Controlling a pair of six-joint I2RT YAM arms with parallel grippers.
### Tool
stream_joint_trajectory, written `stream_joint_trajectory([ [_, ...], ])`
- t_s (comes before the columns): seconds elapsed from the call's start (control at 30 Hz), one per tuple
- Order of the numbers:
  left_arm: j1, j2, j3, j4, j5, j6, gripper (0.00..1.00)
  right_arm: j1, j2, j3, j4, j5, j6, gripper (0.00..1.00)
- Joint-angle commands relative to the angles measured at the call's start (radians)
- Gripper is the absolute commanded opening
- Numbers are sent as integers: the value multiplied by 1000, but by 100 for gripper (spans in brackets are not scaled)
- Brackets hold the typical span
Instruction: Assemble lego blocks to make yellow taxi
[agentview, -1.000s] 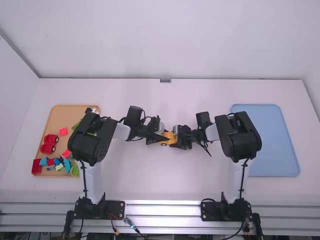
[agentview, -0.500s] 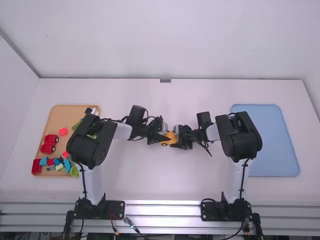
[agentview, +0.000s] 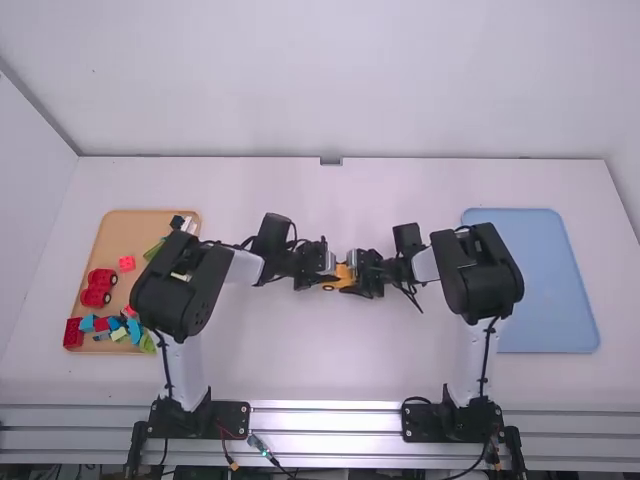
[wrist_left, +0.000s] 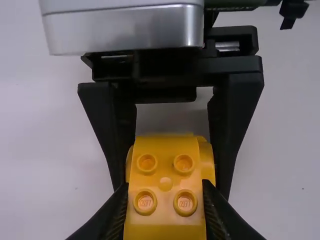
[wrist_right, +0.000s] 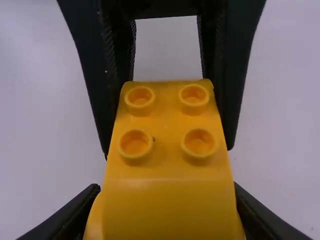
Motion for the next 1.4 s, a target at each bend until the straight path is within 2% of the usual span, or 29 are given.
stream_joint_trajectory([
  [0.0,-26,71,-86,-15,-264,-85,2,5,18,10,4,29,9,49],
  [0.13,-26,71,-86,-18,-279,-105,2,5,18,10,2,29,9,48],
  [0.33,-26,77,5,-190,-316,-96,2,5,18,10,-2,29,8,48],
  [0.43,-15,85,35,-284,-317,18,2,5,18,10,-6,29,2,49],
  [1.13,19,85,43,-278,-477,-22,2,3,18,10,-30,38,-14,46],
  [1.37,57,85,84,-354,-252,85,2,5,18,10,-32,37,-24,44],
])
